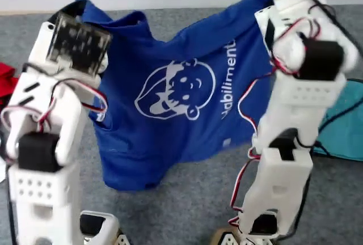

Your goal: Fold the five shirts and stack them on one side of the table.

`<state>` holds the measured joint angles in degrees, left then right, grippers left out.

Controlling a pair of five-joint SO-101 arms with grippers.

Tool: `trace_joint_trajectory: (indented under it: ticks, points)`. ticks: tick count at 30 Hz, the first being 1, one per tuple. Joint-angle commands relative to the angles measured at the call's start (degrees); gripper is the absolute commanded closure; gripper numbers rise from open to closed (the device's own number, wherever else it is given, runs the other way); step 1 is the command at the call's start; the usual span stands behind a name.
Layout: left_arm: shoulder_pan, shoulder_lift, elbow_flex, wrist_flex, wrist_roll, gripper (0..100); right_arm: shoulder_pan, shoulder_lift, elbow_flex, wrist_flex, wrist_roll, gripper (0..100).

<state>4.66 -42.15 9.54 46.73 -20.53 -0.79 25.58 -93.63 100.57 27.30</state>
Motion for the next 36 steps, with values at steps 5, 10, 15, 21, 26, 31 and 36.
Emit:
trace_joint_trajectory:
  ticks: [5,10,15,21,26,31,36]
  points:
    - [6.6,-7.2,-8.6,0.0,-3.5,100,0.1,-17.2,7.3,2.4,0.3,98.7]
    - [7.0,-9.8,-9.1,4.5,-3.7,100,-1.8,-33.6,29.6,2.2,0.4,98.7]
    - [6.7,-12.5,-10.5,14.1,-3.7,100,-4.4,-48.7,49.8,2.0,0.1,98.7]
    - [6.5,-12.7,-13.9,20.3,-3.7,100,-4.3,-55.6,59.5,1.8,-0.1,98.7]
    - [6.6,-12.5,-20.0,20.0,-3.7,100,-4.0,-57.5,58.9,0.9,-0.2,98.7]
    - [6.5,-11.1,-25.7,18.0,-5.2,100,-3.9,-62.5,58.8,-2.7,-1.2,98.7]
    - [6.5,-6.9,-31.8,16.5,-9.1,100,-3.8,-64.7,58.8,-4.8,-1.2,98.7]
